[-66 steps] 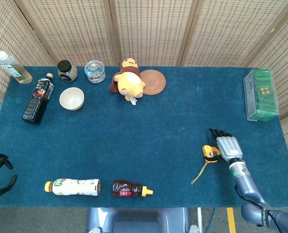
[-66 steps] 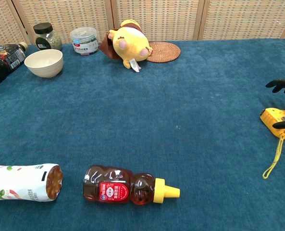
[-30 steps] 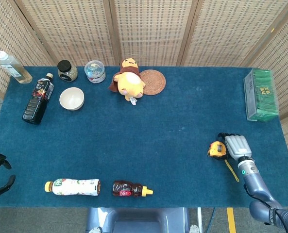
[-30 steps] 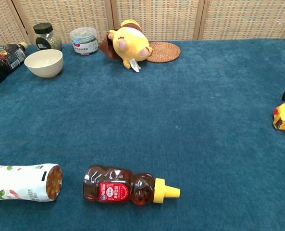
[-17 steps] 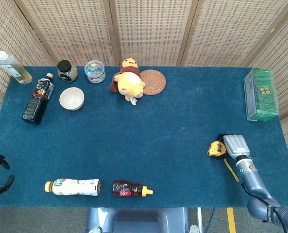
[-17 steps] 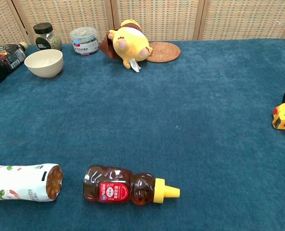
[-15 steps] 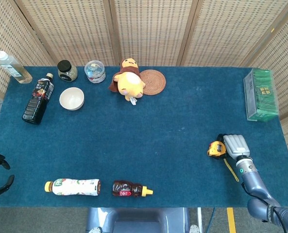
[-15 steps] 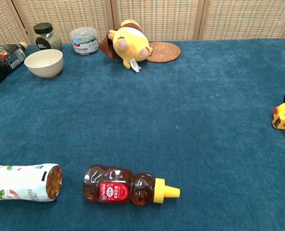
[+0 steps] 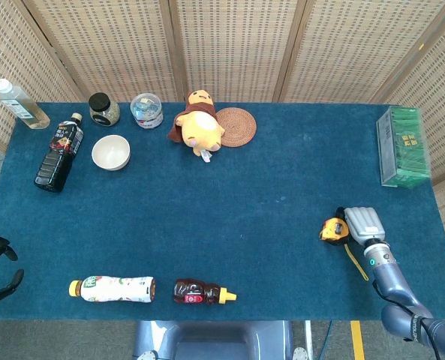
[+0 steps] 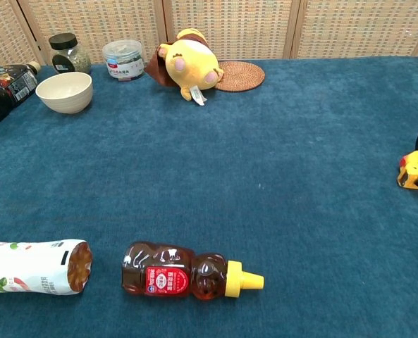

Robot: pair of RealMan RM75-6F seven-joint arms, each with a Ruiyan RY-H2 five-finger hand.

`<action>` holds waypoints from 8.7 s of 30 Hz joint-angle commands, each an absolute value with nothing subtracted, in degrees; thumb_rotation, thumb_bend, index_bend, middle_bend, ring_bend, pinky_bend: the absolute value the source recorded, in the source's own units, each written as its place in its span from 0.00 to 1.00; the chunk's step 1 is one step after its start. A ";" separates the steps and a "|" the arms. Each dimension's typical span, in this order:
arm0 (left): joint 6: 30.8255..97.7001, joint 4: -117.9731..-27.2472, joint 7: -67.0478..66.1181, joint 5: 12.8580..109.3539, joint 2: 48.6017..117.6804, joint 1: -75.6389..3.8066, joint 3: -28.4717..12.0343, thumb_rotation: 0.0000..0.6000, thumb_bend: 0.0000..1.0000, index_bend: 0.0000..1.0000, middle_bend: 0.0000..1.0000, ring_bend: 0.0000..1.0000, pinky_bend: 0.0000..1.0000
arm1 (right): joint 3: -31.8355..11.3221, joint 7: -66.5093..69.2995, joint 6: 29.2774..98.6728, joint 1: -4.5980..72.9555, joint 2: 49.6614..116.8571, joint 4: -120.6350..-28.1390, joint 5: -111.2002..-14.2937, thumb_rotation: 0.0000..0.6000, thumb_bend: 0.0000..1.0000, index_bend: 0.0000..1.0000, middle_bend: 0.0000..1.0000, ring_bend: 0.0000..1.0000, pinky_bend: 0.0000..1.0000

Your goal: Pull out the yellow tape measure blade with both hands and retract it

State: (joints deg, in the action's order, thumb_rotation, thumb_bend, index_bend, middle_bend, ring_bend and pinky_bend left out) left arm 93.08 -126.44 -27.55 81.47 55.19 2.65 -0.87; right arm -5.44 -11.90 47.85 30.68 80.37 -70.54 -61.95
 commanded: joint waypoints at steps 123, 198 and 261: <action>68.52 -101.47 -35.29 35.07 101.57 -58.31 -22.79 0.93 0.16 0.50 0.42 0.43 0.50 | -14.55 -28.74 64.42 44.68 83.01 -104.35 -42.19 0.63 0.24 0.55 0.58 0.66 0.61; 75.21 -99.96 -38.81 35.88 107.85 -58.61 -24.67 0.90 0.37 0.50 0.47 0.46 0.52 | -13.95 -25.37 65.04 43.92 81.26 -104.82 -45.16 0.62 0.25 0.56 0.59 0.68 0.62; 71.31 -109.67 -29.54 44.07 90.34 -47.57 -15.19 0.93 0.45 0.56 0.52 0.48 0.53 | -9.29 -21.35 61.22 39.86 74.24 -101.36 -53.87 0.63 0.25 0.58 0.62 0.70 0.63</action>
